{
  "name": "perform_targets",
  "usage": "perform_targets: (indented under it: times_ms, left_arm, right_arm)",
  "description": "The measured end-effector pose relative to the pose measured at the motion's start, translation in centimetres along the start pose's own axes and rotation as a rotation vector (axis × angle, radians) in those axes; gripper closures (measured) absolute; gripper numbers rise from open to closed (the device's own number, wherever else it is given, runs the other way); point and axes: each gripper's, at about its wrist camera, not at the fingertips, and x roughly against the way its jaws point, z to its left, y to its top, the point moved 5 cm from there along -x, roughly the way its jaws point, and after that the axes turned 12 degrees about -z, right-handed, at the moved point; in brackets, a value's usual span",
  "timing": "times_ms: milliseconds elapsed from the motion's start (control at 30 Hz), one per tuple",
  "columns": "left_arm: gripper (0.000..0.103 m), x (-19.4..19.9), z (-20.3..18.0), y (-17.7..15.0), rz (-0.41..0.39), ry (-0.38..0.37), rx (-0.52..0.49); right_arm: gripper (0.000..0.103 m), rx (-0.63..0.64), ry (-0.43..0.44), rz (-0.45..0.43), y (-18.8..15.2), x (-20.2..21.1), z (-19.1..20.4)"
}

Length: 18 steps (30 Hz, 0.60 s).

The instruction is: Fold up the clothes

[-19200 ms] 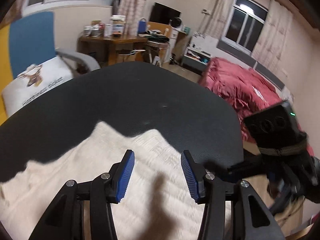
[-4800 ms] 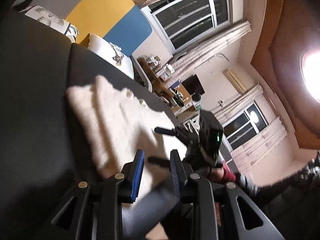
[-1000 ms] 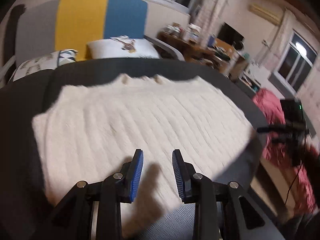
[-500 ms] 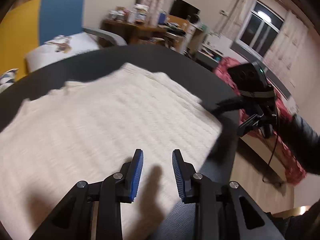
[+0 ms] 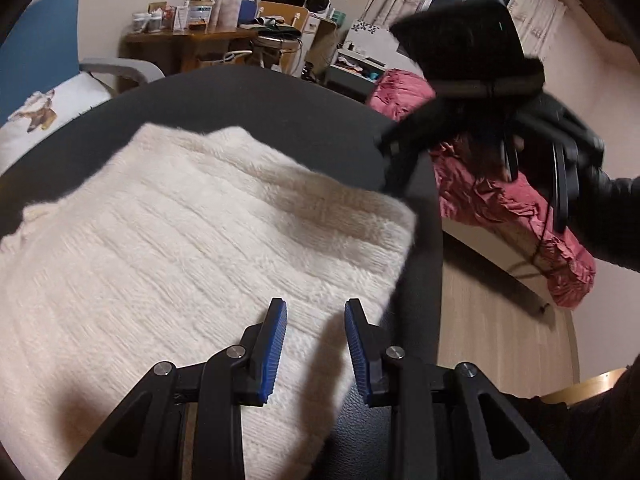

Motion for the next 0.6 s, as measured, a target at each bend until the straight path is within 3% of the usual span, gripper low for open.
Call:
perform_targets:
  times_ms: [133,267,400,500,600]
  left_arm:
    - [0.073,0.0,0.4,-0.1,-0.011,-0.012,0.036]
    - [0.073,-0.3,-0.2,0.8,-0.018,-0.02,0.007]
    - [0.073,-0.9,-0.7,1.7,-0.015,-0.032,-0.027]
    - [0.073,-1.7,-1.0,2.1,-0.018,-0.039,-0.028]
    - [0.073,-2.6,-1.4,2.3,-0.013,-0.035,-0.028]
  right_arm:
    - [0.0,-0.008,-0.045,0.052,0.0,-0.6,-1.5]
    - [0.0,-0.019,-0.084,0.129,-2.0,-2.6,-3.0]
    - [0.0,-0.045,-0.08,0.01,-1.8,0.3,-2.5]
    - [0.0,-0.085,-0.208,-0.042,-3.2,2.3,-3.4]
    - [0.0,-0.125,-0.247,-0.117,-4.4,3.3,-3.4]
